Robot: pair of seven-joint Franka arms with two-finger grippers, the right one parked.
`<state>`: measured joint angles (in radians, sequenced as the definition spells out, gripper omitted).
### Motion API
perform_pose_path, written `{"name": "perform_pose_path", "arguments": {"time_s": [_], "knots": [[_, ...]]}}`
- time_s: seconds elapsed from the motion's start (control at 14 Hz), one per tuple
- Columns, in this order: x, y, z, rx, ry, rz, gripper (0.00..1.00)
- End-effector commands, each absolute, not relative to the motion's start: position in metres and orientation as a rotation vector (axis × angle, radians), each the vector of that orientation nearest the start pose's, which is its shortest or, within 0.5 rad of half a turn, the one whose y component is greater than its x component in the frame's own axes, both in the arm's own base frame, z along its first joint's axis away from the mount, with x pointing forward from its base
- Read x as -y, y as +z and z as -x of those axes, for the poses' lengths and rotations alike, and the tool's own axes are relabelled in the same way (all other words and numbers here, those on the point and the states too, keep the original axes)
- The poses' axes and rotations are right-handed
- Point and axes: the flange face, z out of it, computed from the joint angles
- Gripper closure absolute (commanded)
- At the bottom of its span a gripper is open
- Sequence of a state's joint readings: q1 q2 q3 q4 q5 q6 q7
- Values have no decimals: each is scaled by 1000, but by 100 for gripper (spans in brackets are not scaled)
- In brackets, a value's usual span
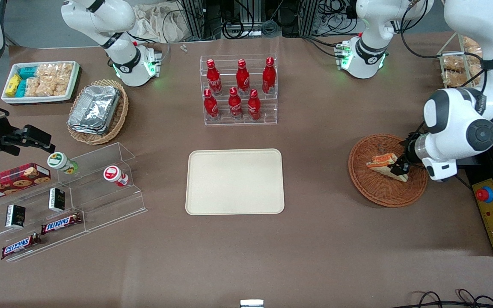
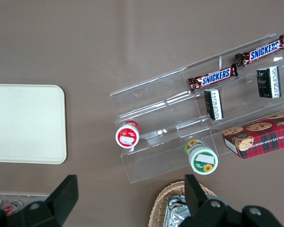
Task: Place sandwich from basket to tray
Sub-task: 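Lower the left gripper and close it on the wrapped sandwich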
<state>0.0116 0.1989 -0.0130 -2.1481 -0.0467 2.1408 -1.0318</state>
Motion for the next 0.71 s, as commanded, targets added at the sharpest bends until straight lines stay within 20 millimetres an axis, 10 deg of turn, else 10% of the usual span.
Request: {"name": "perform_pose_path", "arguments": {"time_s": [0.0,0.21,0.36,0.43,0.64], "knots": [[3,269,-532,1545,266,2630,0],[3,241,-533,1540,284,2621,11],[3,240,-536,1545,274,2626,88],[3,242,-537,1546,268,2628,100],[4,285,-540,1522,229,2665,100]]}}
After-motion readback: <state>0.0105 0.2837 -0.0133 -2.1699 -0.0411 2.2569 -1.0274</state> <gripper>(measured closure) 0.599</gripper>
